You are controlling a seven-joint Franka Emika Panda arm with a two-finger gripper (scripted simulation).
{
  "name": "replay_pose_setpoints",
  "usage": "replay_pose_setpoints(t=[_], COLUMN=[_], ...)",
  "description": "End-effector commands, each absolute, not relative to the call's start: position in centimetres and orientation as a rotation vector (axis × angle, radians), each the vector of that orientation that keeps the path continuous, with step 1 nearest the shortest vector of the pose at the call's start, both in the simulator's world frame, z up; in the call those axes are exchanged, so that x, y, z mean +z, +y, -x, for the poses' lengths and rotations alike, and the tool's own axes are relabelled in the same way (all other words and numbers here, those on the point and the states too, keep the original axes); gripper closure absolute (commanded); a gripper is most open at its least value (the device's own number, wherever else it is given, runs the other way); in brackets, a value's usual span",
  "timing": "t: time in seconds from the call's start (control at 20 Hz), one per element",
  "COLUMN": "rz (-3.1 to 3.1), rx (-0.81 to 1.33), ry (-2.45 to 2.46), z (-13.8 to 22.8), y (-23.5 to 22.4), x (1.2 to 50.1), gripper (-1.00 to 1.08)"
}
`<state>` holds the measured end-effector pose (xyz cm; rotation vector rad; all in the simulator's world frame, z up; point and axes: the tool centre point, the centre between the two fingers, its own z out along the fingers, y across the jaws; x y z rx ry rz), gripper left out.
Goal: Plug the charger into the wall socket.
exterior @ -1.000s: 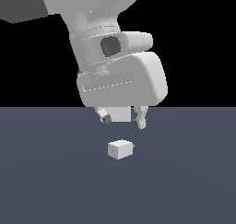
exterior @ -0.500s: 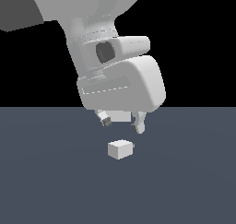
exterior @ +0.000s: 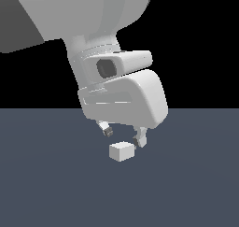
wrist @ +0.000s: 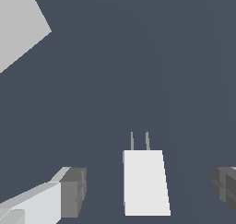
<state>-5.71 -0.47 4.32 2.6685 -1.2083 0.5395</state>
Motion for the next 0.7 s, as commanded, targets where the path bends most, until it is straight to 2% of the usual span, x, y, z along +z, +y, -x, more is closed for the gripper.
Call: replay_pose_setpoints(t=[0.0, 0.45, 0.5, 0.65], rz=[-2.668, -2.667, -2.667, -2.667], rx=[0.538, 0.538, 0.538, 0.538], ry=[-1.209, -1.211, -1.211, -1.211], z=[5.8, 5.8, 5.8, 5.8], y=[-0.5, -0.5, -0.5, -0.5], x=[3.1, 1.1, 1.1, 1.1], gripper=[-0.92, -0.92, 1.08, 1.08])
